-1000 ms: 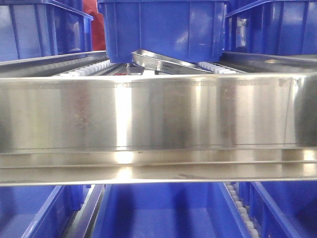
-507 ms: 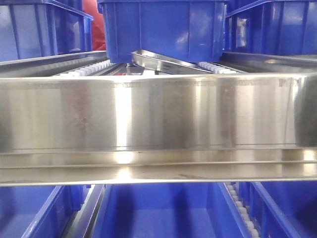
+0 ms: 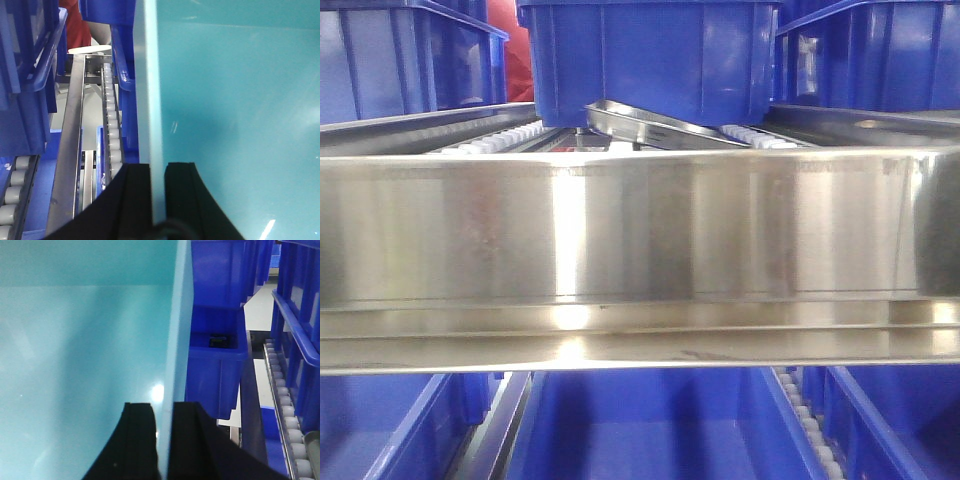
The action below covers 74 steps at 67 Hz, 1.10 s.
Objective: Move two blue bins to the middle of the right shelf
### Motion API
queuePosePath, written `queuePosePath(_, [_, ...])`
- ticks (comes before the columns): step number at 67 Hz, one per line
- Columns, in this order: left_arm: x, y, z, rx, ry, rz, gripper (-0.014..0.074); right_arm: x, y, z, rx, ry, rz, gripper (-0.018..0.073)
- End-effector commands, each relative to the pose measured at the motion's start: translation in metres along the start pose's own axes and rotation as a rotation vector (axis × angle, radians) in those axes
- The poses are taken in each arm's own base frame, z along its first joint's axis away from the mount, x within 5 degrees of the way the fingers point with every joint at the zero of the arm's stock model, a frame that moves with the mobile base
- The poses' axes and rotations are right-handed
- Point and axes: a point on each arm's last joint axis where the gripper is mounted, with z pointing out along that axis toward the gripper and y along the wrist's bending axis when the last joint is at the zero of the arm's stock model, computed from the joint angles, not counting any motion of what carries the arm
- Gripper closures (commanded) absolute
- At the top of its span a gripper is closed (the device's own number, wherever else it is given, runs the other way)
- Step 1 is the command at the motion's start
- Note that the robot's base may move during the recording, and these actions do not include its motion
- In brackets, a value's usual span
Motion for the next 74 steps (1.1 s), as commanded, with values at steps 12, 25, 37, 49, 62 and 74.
queuePosePath(12, [-0.0111, -0.0041, -0.0116, 0.032, -0.074, -0.004, 0.0707, -0.013, 0.0012, -0.0083, -0.013, -0.094, -0.026, 0.0722])
queuePosePath(25, [-0.0111, -0.0041, -0.0116, 0.032, -0.074, -0.004, 0.0707, -0.0127, 0.0012, -0.0075, -0.012, -0.092, -0.026, 0.0722])
queuePosePath(37, [-0.0111, -0.0041, -0.0116, 0.032, -0.074, -0.004, 0.0707, -0.0122, 0.0012, -0.0068, -0.012, -0.09, -0.026, 0.0722])
queuePosePath(49, [-0.0111, -0.0041, -0.0116, 0.032, -0.074, -0.004, 0.0707, -0.0129, 0.0013, -0.007, -0.014, -0.097, -0.026, 0.0722])
queuePosePath(62, [-0.0111, -0.0041, -0.0116, 0.032, -0.074, -0.004, 0.0707, -0.0129, 0.0013, -0.007, -0.014, -0.097, -0.026, 0.0722])
queuePosePath(74, [-0.0111, -0.0041, -0.0116, 0.032, -0.074, -0.004, 0.0707, -0.0129, 0.0013, -0.007, -0.014, -0.097, -0.026, 0.0722])
